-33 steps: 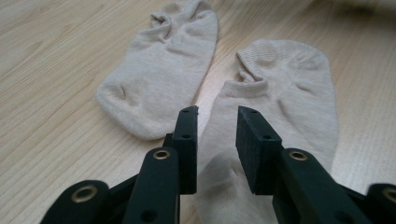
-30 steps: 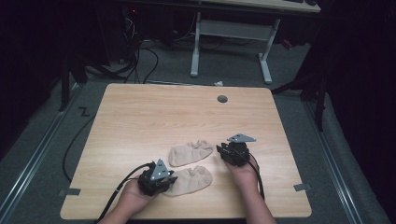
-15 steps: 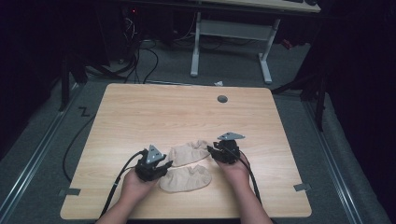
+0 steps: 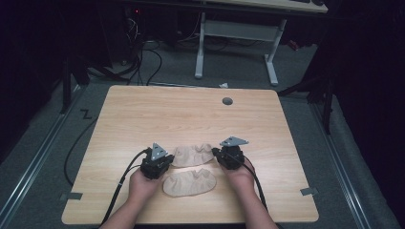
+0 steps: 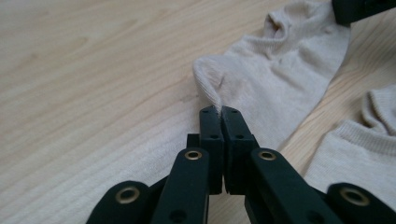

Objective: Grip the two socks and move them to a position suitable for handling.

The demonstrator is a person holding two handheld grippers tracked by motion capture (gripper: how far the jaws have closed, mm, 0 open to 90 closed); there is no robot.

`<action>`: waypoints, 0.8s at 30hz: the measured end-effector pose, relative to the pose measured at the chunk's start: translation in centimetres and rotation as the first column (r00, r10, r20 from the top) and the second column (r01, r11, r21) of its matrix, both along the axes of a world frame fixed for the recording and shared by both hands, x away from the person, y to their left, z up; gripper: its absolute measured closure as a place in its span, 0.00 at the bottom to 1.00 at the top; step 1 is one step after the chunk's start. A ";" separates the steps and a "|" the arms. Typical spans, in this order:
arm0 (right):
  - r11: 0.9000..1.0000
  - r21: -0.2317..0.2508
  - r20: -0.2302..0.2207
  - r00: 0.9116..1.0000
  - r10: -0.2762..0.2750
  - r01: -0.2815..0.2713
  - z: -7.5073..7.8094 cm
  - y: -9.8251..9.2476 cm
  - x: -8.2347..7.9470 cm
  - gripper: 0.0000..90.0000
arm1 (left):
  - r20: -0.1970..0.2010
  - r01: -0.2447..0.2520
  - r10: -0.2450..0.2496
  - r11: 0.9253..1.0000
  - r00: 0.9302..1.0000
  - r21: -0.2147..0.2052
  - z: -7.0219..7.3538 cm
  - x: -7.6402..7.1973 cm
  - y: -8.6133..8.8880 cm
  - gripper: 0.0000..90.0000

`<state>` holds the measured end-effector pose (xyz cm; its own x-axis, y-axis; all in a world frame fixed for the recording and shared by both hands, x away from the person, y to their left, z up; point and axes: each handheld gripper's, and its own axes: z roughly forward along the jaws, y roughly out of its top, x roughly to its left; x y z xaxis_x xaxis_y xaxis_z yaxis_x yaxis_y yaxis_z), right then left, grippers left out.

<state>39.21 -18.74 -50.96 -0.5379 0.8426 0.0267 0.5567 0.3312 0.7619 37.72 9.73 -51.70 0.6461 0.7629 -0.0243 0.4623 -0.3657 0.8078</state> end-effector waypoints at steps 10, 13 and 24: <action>1.000 0.028 0.055 0.998 0.001 -0.002 1.3 -0.2 -2.0 0.97 | 0.039 0.017 -0.017 1.000 0.999 -0.017 2.4 -1.3 0.6 0.98; 0.998 0.053 0.081 0.997 0.020 -0.024 2.2 -0.2 -3.3 0.97 | 0.049 0.038 -0.037 0.999 0.998 -0.014 3.0 -2.9 0.4 0.98; 0.997 0.031 0.080 0.994 0.072 -0.075 2.5 0.2 -5.3 0.97 | 0.017 0.057 -0.057 0.998 0.998 -0.005 2.9 -5.1 0.8 0.98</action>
<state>33.90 -18.59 -48.42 -0.5996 0.8002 0.0093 0.4694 0.3422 0.8140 32.64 10.55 -48.79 0.6886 0.7249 -0.0174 0.4272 -0.3862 0.8175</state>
